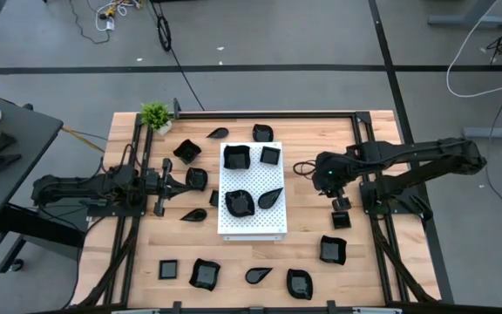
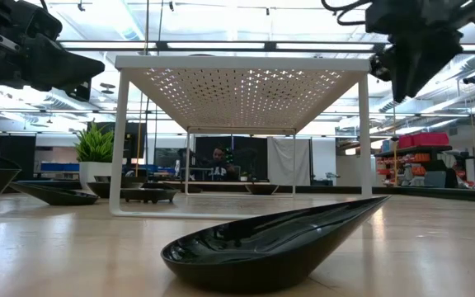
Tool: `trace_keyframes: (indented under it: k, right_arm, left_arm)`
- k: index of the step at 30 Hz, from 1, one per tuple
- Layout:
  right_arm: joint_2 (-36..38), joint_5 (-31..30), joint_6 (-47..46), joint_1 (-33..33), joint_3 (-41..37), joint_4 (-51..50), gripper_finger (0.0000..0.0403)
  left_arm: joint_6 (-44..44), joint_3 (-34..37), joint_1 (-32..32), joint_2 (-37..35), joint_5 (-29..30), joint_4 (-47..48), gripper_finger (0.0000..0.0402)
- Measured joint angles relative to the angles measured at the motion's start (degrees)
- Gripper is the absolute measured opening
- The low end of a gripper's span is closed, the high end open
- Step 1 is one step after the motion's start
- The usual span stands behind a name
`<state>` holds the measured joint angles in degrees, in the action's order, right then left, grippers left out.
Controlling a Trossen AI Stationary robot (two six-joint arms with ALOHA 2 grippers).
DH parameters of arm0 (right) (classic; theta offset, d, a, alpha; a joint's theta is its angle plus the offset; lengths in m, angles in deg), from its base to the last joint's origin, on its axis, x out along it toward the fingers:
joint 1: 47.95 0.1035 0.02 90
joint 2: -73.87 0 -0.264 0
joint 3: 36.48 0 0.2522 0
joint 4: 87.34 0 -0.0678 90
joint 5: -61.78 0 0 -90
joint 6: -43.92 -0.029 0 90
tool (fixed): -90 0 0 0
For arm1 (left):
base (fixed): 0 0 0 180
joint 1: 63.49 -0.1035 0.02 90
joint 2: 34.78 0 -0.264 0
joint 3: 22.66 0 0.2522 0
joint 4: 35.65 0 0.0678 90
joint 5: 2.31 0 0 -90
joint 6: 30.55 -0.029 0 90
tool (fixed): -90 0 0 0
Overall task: Pick & Place Mini shaped plates
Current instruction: Stack the black square plate on top of the other black square plate on the shelf
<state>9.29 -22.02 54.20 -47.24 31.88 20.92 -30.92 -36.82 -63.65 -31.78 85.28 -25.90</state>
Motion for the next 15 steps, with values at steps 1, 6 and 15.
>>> trace_keyframes:
  k: [1,6,15]
  right_arm:
    - [0.5,0.0,-0.3,0.0,-0.6,0.0,0.0098]
    - [2.5,0.9,-0.9,0.0,-4.6,-1.0,0.0098]
    - [1.7,7.0,0.0,-0.8,-10.9,-5.6,0.0098]
  left_arm:
    - [0.0,0.0,0.0,0.0,0.0,0.0,0.0021]
    - [0.0,0.0,0.0,0.0,0.0,0.0,0.0021]
    - [0.0,0.0,0.0,0.0,0.0,0.0,0.0021]
